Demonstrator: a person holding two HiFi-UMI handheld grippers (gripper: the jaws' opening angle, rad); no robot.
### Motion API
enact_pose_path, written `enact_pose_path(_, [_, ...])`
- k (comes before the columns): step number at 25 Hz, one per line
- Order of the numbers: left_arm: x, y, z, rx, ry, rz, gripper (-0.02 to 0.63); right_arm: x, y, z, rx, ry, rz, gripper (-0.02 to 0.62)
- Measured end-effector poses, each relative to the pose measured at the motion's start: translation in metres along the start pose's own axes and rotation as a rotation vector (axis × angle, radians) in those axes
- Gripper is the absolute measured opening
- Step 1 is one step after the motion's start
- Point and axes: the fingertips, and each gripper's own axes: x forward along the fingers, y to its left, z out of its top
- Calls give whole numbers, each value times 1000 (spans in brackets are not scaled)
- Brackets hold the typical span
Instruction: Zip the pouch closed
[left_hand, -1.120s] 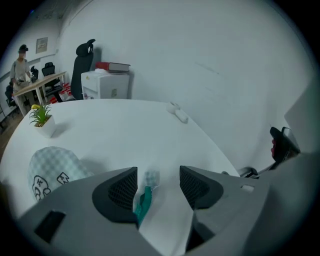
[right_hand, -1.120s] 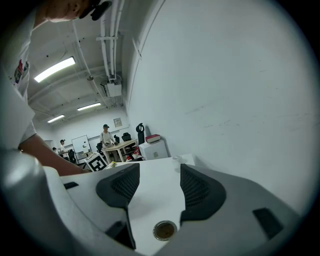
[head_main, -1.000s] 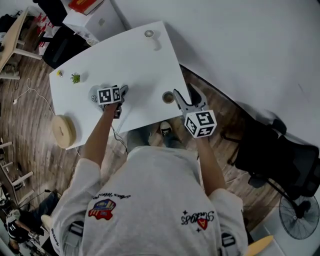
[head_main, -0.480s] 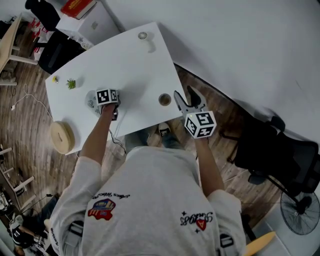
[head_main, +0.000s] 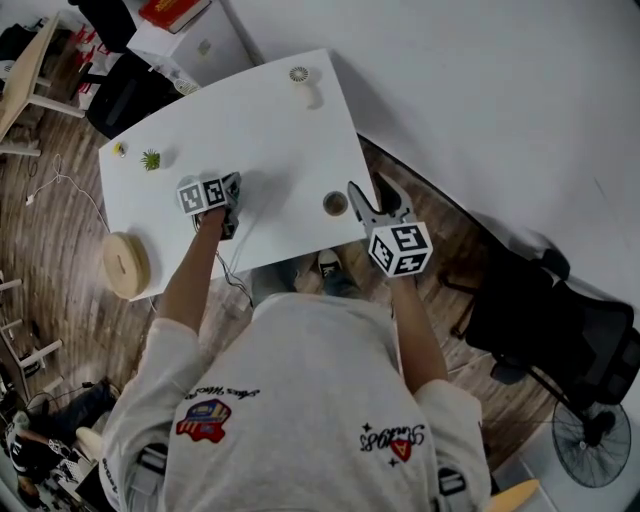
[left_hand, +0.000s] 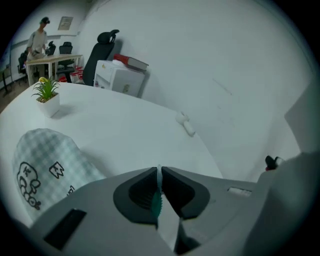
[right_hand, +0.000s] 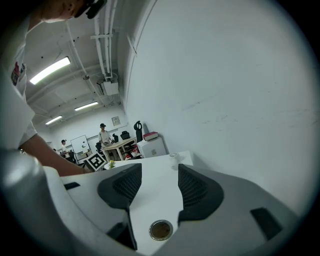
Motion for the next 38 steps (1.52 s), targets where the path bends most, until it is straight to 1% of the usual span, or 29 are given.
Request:
enact_pose_path(3, [-18,-11,19,-33,-99,-66,27,3,8,5,-13,-2,27,215])
enact_pose_path(8, [-50,-28,48,-42,-235,-136,20,10,24,16,-40,-17,86,213])
enact_pose_path(11, [-74,-32,56,-58,-300,-155,20,11,35,17,-45,-18,122,212])
enact_pose_path(15, [-104,-37,72,-76,-386,-174,19,13,47,29,-71,-25,165,210])
enact_pose_path(19, [-141,-41,87,-108,-501,-210,18,15,63,37,-96,-39,217,209])
enact_pose_path(23, [-180,-49,105,-155,-616,-264,18,16,80,49,-122,-58,264,201])
enact_pose_path(28, [-227,-72,122,-146,-716,-332,17,18,106,64,-156,-84,328,192])
enact_pose_path(32, [-261,-98,124,-178,-771,-404,17,19,132,74,-174,-106,387,190])
enact_pose_path(34, [-282,-123,131,-124,-822,-493,17,18,143,79,-171,-125,419,187])
enact_pose_path(35, [-291,-133,135,-101,-844,-525,17,16,148,84,-162,-146,442,186])
enact_pose_path(38, [-314,-145,141,-84,-882,-540,17,6,166,102,-131,-231,516,184])
